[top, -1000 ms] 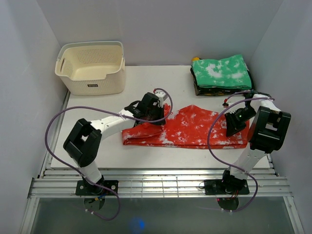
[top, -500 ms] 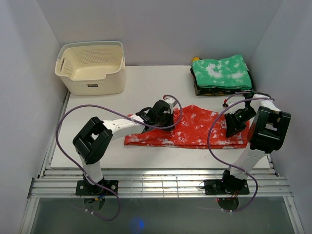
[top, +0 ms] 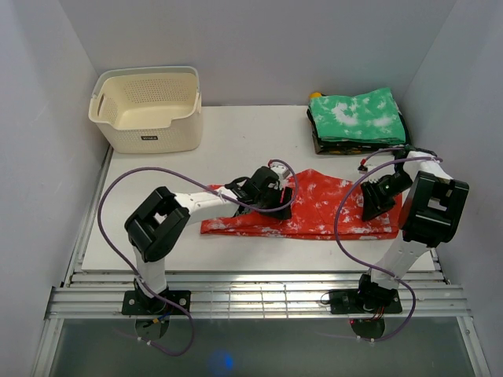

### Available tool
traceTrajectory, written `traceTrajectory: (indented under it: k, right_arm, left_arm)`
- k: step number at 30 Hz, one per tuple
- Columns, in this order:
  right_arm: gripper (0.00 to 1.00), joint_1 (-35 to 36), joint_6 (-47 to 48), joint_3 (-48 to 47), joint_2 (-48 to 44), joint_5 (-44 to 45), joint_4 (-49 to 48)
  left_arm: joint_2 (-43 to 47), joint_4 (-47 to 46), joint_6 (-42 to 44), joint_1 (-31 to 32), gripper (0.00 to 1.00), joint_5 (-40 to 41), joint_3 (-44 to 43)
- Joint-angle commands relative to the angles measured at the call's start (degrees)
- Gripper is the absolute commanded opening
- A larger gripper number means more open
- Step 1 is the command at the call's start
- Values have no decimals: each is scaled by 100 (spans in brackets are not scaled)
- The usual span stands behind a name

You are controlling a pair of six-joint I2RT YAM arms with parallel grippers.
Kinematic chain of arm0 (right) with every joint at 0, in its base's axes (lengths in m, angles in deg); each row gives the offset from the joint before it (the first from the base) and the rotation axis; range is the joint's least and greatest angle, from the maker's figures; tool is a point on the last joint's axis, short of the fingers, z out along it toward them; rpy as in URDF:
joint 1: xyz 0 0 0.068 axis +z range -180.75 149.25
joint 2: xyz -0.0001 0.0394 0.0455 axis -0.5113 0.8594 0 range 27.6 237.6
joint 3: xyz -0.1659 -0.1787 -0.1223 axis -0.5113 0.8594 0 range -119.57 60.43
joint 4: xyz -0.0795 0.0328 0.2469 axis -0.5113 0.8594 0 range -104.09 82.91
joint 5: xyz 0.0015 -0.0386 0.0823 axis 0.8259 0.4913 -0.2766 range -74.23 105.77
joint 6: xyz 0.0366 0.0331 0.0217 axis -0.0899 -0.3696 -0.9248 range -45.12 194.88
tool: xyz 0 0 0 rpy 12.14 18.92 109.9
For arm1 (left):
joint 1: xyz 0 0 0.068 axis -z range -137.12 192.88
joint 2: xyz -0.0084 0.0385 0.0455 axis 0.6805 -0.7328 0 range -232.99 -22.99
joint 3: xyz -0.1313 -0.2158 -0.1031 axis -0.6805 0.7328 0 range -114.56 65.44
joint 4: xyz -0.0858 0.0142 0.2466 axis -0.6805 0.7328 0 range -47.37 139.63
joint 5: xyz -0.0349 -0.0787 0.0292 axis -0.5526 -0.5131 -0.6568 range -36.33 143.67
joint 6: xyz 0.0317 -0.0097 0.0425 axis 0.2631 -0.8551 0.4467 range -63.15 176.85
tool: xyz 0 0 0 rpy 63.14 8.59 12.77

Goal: Fold and stack the trousers
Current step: Fold the trousers

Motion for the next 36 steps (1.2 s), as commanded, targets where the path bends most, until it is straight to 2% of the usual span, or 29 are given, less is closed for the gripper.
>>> traceTrajectory:
  k: [1, 5, 8, 9, 11, 12, 13, 15, 18, 21, 25, 32, 36]
  right_arm:
    - [33, 198, -111, -429, -221, -526, 308]
    - [33, 628, -252, -746, -256, -869, 413]
    - [34, 1050, -401, -1088, -291, -1299, 449]
    - [34, 1182, -436, -1167, -273, -1535, 458]
    - [34, 1577, -568, -1422, -177, -1791, 449]
    - [34, 1700, -646, -1484, -133, -2053, 362]
    - [34, 2076, -734, -1563, -80, -2169, 300]
    - [34, 2359, -1164, -1704, 130, -2397, -49]
    - [36, 2711, -1762, -1731, 491, -2548, -306]
    - [40, 2835, -2358, -1495, 710, -2627, -684]
    - [54, 3002, -2703, -1160, 746, -2600, -1185]
    - [54, 3231, -2897, -1063, 1203, -2548, -1326]
    - [56, 3283, -3020, -931, 1247, -2338, -1405]
  left_arm:
    - [1005, 37, 411, 50, 77, -458, -190]
    - [1848, 685, 956, -20, 87, -1396, -190]
    - [2385, 1178, 1361, -520, 92, -1959, 2]
    - [2484, 1250, 1492, -1035, 92, -2658, 99]
    - [2616, 1416, 1599, -1687, 88, -3364, 432]
    - [2599, 1487, 1616, -2361, 86, -4212, 530]
    - [2555, 1557, 1669, -2689, 83, -4630, 626]
    - [2328, 1820, 1757, -3287, 76, -5220, 785]
    - [2256, 2041, 1863, -3684, 76, -5162, 943]
    - [2388, 2059, 1828, -3948, 79, -4766, 1093]
    - [2493, 2156, 1889, -4160, 86, -4415, 1356]
    - [2643, 2419, 2187, -4345, 87, -4142, 1480]
    - [3054, 2428, 2670, -4345, 96, -3897, 1681]
